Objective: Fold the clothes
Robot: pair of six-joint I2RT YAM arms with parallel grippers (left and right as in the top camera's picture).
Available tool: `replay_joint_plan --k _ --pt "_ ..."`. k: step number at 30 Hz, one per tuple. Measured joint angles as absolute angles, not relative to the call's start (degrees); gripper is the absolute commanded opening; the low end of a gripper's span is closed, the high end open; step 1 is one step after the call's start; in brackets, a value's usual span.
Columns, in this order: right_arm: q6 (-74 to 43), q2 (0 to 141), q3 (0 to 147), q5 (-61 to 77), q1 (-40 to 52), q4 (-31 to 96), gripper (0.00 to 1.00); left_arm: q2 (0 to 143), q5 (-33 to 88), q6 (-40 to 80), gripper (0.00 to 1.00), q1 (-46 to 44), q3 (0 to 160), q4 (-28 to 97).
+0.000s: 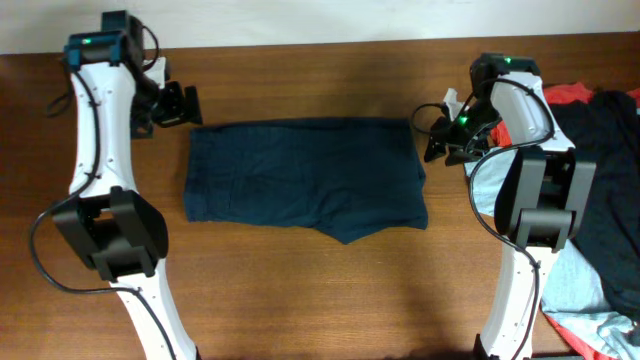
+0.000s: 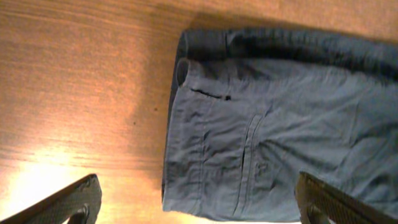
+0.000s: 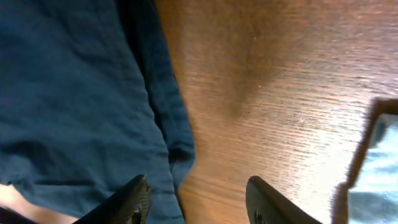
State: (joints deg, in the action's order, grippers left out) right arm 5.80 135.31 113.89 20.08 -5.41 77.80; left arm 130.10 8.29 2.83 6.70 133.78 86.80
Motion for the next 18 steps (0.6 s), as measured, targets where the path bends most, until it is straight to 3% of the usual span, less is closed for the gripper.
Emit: replay_joint_plan --k 18 --pt "6.7 135.3 109.6 20.1 -5.4 75.1 0.56 140.8 19.2 -13.1 0.98 6.7 125.4 87.2"
